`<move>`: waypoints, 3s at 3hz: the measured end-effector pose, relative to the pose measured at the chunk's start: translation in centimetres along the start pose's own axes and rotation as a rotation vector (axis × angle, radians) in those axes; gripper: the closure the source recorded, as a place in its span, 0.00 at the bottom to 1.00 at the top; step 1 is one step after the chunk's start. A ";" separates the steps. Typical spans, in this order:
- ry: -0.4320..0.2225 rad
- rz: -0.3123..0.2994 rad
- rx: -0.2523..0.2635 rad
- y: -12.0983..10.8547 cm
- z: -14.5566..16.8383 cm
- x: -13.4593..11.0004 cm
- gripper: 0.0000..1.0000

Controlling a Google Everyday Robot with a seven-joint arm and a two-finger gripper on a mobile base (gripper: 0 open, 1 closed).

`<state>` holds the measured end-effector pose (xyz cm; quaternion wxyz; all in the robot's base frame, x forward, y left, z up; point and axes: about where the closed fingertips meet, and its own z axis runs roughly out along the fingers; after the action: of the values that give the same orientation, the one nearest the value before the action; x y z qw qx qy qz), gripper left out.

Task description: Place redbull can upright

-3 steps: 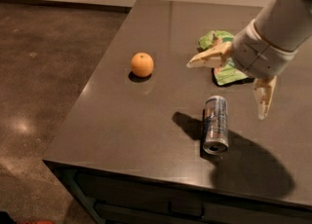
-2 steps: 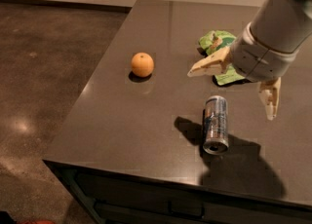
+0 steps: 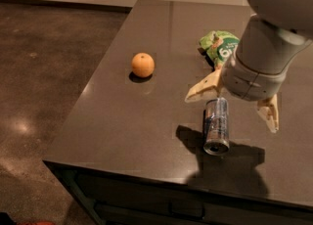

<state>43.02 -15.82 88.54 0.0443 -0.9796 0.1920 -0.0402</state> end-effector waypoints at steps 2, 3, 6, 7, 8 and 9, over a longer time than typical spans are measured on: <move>-0.043 -0.053 -0.063 -0.2 2.3 -1.8 0.00; -0.064 -0.062 -0.090 0.0 3.6 -2.3 0.00; -0.071 -0.056 -0.083 -0.4 4.1 -2.6 0.42; -0.075 -0.046 -0.068 -0.6 3.8 -2.4 0.64; -0.095 0.015 -0.009 -1.4 2.4 -1.9 0.88; -0.126 0.146 0.129 -2.4 0.3 -1.1 1.00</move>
Offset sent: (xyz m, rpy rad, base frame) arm -0.0245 0.0138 -0.0339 -0.0814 0.1074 0.0837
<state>42.94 -13.17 88.41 0.1219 -0.9587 0.2567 0.0127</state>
